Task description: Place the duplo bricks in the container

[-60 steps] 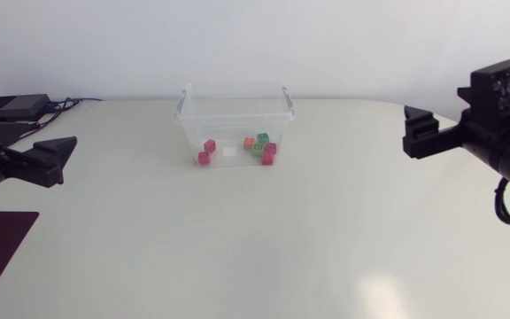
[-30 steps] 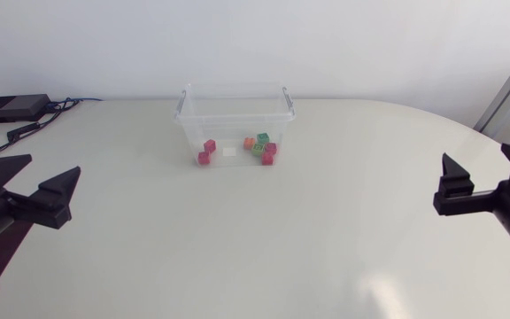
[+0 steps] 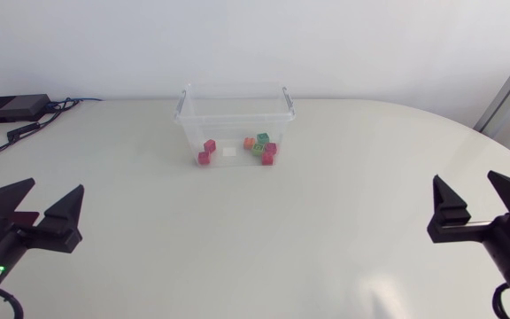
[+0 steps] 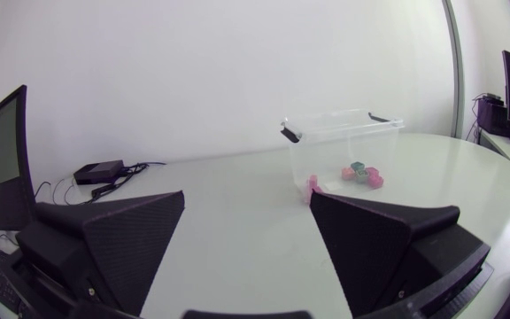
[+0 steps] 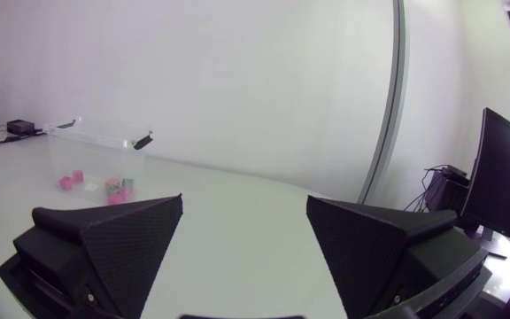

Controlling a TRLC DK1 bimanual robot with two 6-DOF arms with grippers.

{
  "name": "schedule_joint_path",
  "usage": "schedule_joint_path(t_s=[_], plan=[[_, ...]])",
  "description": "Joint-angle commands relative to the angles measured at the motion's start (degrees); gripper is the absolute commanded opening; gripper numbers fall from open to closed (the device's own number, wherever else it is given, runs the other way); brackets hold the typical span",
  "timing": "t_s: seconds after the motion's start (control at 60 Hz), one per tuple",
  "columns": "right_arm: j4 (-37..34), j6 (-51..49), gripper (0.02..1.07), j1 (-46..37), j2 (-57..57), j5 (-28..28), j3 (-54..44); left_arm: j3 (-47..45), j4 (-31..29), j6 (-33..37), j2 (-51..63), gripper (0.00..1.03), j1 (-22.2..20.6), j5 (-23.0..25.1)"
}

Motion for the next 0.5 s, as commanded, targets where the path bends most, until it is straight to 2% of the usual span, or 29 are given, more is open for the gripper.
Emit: schedule_joint_path(t_s=[0.0,0.3,0.483], plan=[[-0.5,3.1,1.03,-0.7,-2.4,-1.1,-2.7,-2.8,1.3,-3.0,-2.6,0.99,-1.0,-1.2],[-1.4,8.8,1.03,-2.0,-10.9,-5.5,-9.0,-9.9,3.2,-8.1,-11.8,0.99,-4.0,-5.2],[-1.5,8.9,1.03,-2.0,-11.2,-5.7,-9.1,-10.1,3.3,-8.3,-12.0,0.99,-4.1,-5.3]])
